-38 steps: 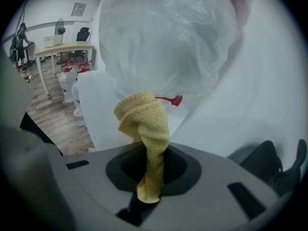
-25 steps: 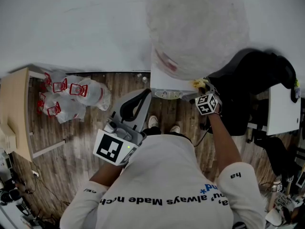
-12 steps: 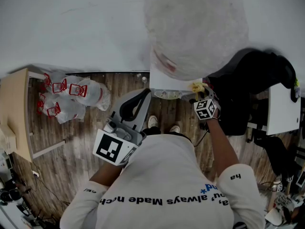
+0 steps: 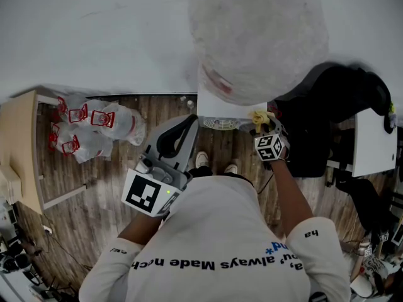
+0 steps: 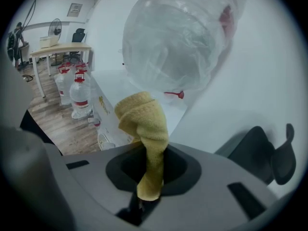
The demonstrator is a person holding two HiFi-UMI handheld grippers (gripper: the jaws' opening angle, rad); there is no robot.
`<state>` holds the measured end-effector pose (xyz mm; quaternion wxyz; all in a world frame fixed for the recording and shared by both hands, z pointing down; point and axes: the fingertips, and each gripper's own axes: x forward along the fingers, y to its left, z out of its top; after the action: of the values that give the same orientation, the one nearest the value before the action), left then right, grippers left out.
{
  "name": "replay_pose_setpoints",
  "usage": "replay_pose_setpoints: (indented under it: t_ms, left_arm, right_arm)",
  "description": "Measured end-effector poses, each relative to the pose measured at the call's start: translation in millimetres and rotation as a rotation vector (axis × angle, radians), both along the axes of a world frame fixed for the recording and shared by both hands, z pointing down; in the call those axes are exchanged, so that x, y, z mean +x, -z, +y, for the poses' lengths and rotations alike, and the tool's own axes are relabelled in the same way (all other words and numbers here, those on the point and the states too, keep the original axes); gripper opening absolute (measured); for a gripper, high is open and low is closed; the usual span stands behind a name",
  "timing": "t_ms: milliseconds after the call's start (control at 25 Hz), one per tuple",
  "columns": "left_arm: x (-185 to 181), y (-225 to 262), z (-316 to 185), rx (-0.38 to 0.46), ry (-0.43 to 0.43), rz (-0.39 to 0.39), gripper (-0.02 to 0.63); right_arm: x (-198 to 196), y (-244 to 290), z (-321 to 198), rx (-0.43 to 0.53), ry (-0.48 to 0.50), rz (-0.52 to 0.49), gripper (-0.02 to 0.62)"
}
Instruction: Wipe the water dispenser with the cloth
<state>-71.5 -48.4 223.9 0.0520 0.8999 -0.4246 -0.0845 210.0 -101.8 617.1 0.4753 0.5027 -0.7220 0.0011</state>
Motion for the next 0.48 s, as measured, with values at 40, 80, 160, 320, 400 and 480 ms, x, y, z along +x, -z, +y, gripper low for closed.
replay_pose_setpoints:
  t_ms: [40, 80, 160, 320, 400, 480]
  left_arm:
    - [-0.9, -0.5, -0.5, -0.001, 0.0, 0.0, 0.02]
    - [-1.4, -0.9, -1.1, -0.002, 0.001, -0.001, 0.02]
    - [-1.6, -0.9, -2.3, -0.003, 0.001, -0.003, 0.02]
    - [-3.2, 0.0, -4.1, -0.004, 0.007, -0.006, 0.02]
    - [-5.5, -0.1, -4.6, -0.005, 0.011, -0.006, 0.02]
    - [-6.7, -2.3, -4.0, -0.009, 0.014, -0.007, 0.02]
  right_arm:
    - [-0.1, -0.6, 0.1, 0.001, -0.009, -0.005, 0.049]
    - [0.2, -1.1, -0.2, -0.002, -0.021, -0.014, 0.05]
    - [2.3, -1.3, -1.4, -0.018, -0.05, -0.035, 0.053]
    - [5.8, 13.2, -5.2, -0.022, -0.129, -0.102, 0.058]
    - [-0.2, 31.2, -6.0, 0.02, -0.16, -0.148, 0.059]
    - [-13.8, 49.9, -2.9, 0.062, -0.169, -0.207, 0.06]
